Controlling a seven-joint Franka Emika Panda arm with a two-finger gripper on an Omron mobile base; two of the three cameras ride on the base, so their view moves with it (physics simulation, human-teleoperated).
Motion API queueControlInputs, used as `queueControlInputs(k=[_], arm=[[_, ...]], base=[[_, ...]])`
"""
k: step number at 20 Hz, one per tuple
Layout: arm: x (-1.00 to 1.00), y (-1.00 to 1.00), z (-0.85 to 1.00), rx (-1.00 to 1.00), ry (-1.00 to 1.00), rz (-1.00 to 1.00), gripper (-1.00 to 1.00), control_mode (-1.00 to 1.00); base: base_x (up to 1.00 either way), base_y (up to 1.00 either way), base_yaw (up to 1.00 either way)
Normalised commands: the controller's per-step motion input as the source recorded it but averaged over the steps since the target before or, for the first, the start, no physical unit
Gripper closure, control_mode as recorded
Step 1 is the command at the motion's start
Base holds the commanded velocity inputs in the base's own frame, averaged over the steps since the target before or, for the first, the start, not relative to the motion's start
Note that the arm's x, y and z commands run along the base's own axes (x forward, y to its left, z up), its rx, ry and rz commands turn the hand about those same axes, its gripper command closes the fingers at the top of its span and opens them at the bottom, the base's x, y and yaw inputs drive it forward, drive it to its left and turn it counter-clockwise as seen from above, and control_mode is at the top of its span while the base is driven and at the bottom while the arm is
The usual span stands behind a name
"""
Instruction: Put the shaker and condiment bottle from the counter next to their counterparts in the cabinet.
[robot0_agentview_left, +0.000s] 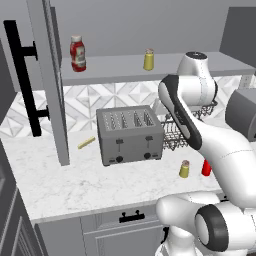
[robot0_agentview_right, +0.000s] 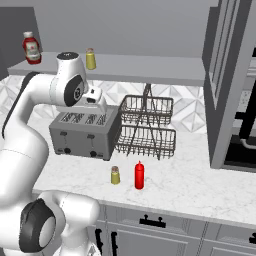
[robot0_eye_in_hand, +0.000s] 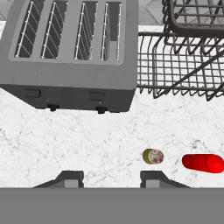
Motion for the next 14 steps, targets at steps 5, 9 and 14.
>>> queueControlInputs(k=[5,9,14], arm=[[0.0,0.0,0.0,0.0,0.0,0.0,-1.0,-1.0],[0.0,0.0,0.0,0.0,0.0,0.0,-1.0,-1.0],[0.0,-0.01,0.0,0.0,0.0,0.01,-1.0,-1.0]], base=[[0.0,0.0,0.0],[0.0,0.0,0.0],[0.0,0.0,0.0]])
